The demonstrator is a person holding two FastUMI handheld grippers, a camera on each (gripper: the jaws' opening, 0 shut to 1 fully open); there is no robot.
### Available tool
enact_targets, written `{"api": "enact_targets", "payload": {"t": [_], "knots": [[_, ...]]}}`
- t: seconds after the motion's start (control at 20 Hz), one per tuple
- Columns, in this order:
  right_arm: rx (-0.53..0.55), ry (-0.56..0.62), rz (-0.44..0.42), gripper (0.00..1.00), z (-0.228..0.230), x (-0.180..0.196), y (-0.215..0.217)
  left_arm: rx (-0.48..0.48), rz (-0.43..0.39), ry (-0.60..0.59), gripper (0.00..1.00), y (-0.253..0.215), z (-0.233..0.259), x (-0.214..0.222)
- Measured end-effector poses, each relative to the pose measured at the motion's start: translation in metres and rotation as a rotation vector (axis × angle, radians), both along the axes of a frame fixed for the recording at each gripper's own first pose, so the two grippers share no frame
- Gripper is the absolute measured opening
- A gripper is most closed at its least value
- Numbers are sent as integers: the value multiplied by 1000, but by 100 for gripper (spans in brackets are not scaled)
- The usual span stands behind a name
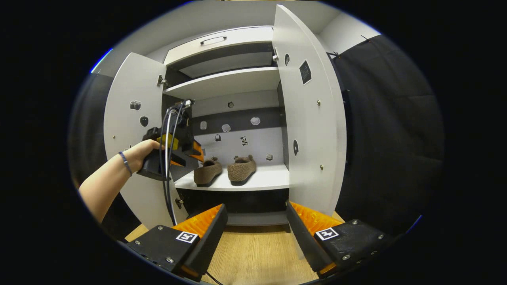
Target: Grab one shoe with the right hand and put it into the shoe cabinet, grab the other shoe with the left hand and put it into the shoe cabinet; then close the right door with the right hand and the left door with the left hand.
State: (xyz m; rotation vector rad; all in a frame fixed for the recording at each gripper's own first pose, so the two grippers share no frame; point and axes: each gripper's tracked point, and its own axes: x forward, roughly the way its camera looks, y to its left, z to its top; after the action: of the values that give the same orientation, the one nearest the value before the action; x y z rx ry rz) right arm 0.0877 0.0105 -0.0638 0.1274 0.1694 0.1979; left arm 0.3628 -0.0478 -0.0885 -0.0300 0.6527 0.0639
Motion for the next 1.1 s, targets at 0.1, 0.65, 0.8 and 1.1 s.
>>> {"api": "enact_targets", "payload": {"t": [0.1, 0.65, 0.8, 1.1], "knots": [[-6, -4, -3, 93, 0, -5, -4, 1, -32, -79, 97, -12, 26, -22], [-97, -23, -114, 92, 4, -31, -72, 114, -40, -432, 96, 0, 149, -175], [-97, -13, -168, 92, 2, -33, -104, 93, -37, -463, 97, 10, 155, -213], [-143, -10, -281, 92, -6, -27, -171, 93, -54, -487, 96, 24, 153, -275]]}}
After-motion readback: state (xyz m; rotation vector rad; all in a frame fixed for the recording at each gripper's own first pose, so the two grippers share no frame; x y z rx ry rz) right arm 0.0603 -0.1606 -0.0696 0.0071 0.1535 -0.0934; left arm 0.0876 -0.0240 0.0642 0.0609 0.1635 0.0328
